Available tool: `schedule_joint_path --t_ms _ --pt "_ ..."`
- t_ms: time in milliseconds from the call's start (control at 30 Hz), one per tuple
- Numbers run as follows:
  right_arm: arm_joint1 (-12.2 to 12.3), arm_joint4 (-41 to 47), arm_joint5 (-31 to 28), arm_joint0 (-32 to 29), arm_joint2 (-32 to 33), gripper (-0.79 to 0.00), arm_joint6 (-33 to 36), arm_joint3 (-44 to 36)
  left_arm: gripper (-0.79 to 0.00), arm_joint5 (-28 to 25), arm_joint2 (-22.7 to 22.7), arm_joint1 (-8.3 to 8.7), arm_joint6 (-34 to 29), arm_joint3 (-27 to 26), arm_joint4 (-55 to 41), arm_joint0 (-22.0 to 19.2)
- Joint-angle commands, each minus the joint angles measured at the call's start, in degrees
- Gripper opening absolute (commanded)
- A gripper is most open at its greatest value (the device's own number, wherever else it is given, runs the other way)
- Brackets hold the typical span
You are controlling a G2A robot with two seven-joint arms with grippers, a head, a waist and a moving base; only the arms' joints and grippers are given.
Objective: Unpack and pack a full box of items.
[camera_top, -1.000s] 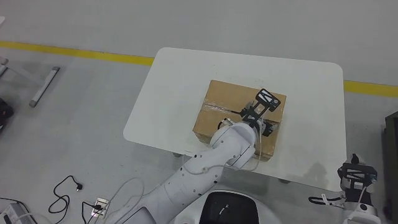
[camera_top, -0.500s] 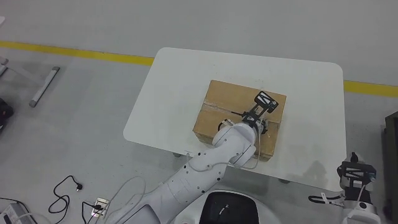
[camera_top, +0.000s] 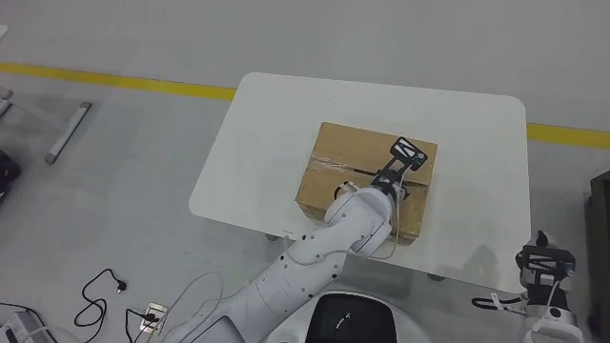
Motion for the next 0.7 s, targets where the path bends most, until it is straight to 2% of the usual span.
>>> schedule_joint_path --t_ms 0,233,467,667 --pt "0.0 0.0 -0.1 0.0 -0.2 -0.785 0.0 -0.2 -0.785 -0.2 -0.8 0.13 0.9 -2.2 -0.5 1.1" --pt "-0.2 0.8 -1.6 0.1 -1.1 -0.785 -0.5 -1.1 -0.785 -2.4 -3.9 0.94 2.3 -9.1 0.0 5.5" --pt "-0.3 1.0 -4.1 1.0 -2.7 -0.785 -0.5 -3.4 -0.785 -3.8 -8.0 1.76 2.2 -13.1 0.5 8.8" --pt "-0.5 -2.9 -5.4 3.1 -7.2 -0.785 0.6 -4.6 -0.785 -4.4 -11.9 2.36 2.5 -15.9 0.6 10.7"
